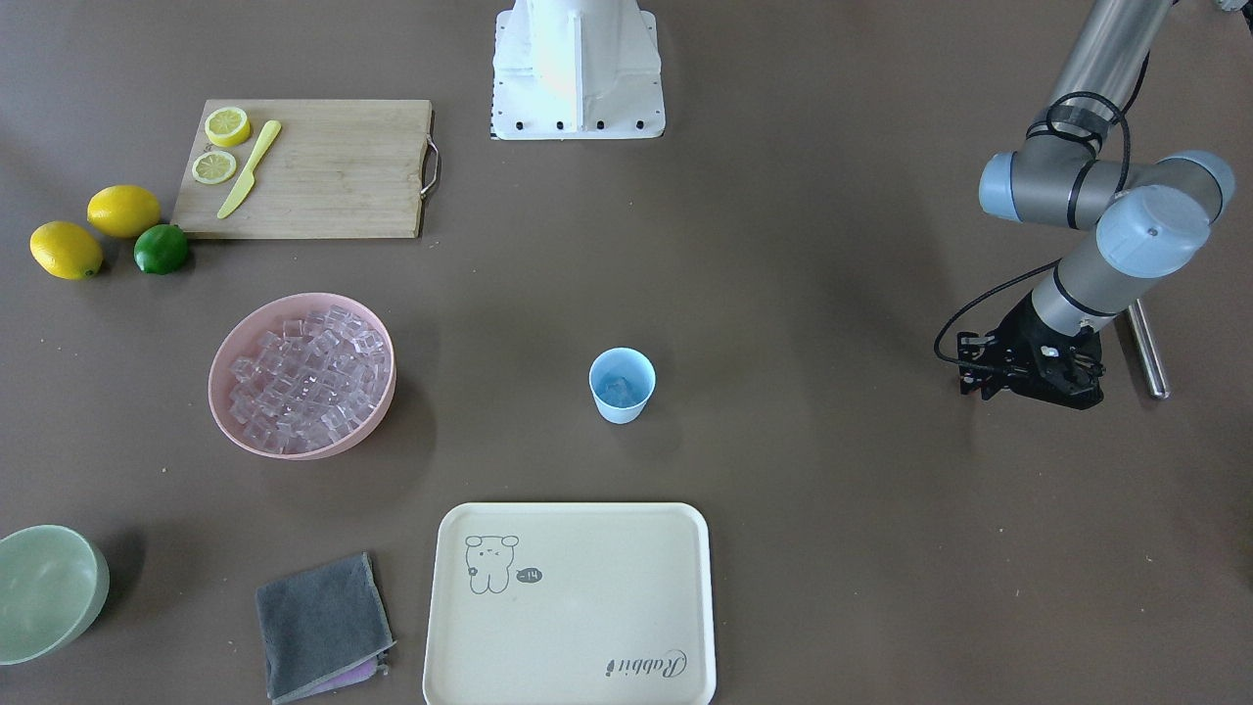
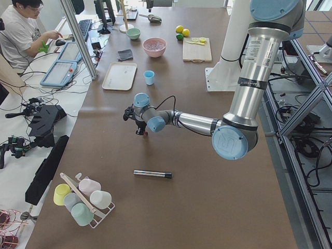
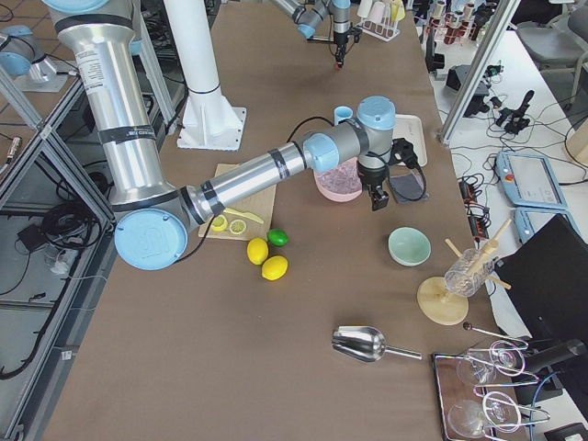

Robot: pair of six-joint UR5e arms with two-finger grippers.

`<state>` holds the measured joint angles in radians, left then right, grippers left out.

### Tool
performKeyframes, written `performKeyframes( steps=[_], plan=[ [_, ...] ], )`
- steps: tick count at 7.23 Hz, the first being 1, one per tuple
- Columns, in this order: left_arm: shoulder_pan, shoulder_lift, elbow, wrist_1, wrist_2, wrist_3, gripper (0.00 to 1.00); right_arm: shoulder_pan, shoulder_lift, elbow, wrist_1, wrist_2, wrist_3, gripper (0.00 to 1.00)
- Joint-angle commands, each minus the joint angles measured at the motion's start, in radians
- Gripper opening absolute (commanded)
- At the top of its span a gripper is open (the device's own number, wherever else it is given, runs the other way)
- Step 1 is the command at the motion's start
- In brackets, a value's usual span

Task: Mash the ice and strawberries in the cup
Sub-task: 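Lift the strawberry with the left gripper and carry it toward the cup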

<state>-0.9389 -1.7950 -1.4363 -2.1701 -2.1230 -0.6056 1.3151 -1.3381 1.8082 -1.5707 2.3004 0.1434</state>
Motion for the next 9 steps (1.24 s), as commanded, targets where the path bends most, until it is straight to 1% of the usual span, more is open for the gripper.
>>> performKeyframes(
  steps=[1,2,4,5,6,7,8,9],
  plan=[
    [0.006,0.0,0.005,0.001,0.011,-0.005,0.12,0.0,0.002,-0.001,0.0,0.002,0.001,0.74],
    [0.006,0.0,-0.016,0.001,0.011,-0.019,0.0,0.0,0.002,-0.003,0.0,0.001,0.001,0.74],
    [-0.017,-0.018,-0.053,0.05,-0.011,-0.019,0.0,-0.004,0.004,-0.003,0.0,0.001,0.002,0.74],
    [-0.046,-0.067,-0.097,0.156,-0.05,-0.019,0.0,-0.005,0.004,-0.003,0.0,0.001,0.004,0.74],
    [-0.06,-0.145,-0.187,0.326,-0.054,-0.02,0.0,-0.005,0.004,-0.001,0.0,0.001,0.004,0.74],
    [-0.061,-0.264,-0.243,0.531,-0.054,-0.02,0.0,-0.007,0.004,-0.001,0.0,0.001,0.002,0.75],
    [-0.057,-0.324,-0.254,0.55,-0.057,-0.041,0.0,-0.007,0.001,0.0,0.001,0.002,0.002,0.75],
    [-0.017,-0.392,-0.253,0.55,-0.052,-0.131,0.0,-0.007,-0.004,0.006,0.001,0.004,0.002,0.75]
  ],
)
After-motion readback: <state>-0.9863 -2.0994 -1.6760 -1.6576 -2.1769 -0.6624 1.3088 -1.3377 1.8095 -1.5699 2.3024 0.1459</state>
